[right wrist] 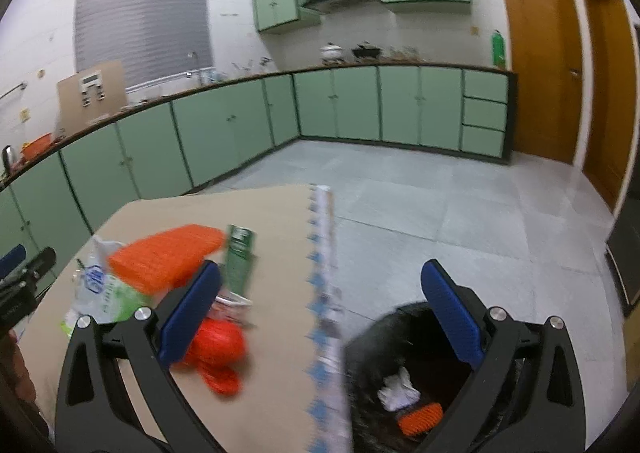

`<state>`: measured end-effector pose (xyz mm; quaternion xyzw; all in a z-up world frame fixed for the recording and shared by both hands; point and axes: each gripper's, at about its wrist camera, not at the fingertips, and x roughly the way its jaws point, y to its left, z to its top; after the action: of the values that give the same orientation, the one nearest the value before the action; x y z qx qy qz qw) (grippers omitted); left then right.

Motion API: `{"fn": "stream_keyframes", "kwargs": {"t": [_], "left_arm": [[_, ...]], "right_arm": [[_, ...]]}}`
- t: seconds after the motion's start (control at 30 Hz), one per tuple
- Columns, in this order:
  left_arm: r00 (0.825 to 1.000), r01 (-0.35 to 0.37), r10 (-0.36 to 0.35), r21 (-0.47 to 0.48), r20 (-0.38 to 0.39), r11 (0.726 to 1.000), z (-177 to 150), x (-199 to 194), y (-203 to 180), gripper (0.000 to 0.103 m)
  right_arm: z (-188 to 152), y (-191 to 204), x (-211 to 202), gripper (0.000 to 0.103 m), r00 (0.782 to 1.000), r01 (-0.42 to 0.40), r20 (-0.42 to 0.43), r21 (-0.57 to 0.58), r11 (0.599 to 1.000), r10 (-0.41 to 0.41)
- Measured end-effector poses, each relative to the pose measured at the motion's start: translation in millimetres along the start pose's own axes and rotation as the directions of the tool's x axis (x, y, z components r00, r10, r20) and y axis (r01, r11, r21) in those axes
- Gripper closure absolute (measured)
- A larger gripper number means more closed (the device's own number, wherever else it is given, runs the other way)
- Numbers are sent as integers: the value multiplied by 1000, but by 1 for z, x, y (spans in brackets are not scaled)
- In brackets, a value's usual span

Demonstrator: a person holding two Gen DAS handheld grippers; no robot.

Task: Collect trash
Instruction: 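Move both tools back over the table toward the milk carton and orange net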

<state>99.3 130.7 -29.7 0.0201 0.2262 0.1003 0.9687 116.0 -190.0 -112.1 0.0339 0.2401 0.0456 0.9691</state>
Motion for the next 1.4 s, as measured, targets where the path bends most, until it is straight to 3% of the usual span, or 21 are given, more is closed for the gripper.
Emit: {"fn": "stream_keyframes", "kwargs": {"t": [0.3, 0.53, 0.87, 1.03, 1.2, 1.4], "left_arm": [[997, -30, 27, -38, -77, 999, -28, 14, 51, 17], [986, -1, -8, -55, -164, 998, -59, 23, 53, 17], [979, 57, -72, -83, -192, 995, -68, 17, 33, 17], [976, 117, -120, -27, -179, 993, -68, 4, 1, 17], [971, 107, -105, -3, -213, 994, -76, 12, -19, 17], [966, 62, -63, -14, -252, 998, -80, 22, -10, 17]], "right_arm": [[-4, 60, 14, 6, 997, -78, -11, -33, 996, 77], [-18, 80, 16, 6, 996, -87, -39, -80, 993, 84], [-22, 74, 15, 6, 996, -69, -58, -88, 994, 64], [-20, 65, 15, 6, 997, -66, -52, -74, 995, 62], [-20, 57, 13, 6, 997, -64, -54, -65, 996, 61], [-21, 52, 12, 6, 997, -63, -56, -55, 997, 60]]}}
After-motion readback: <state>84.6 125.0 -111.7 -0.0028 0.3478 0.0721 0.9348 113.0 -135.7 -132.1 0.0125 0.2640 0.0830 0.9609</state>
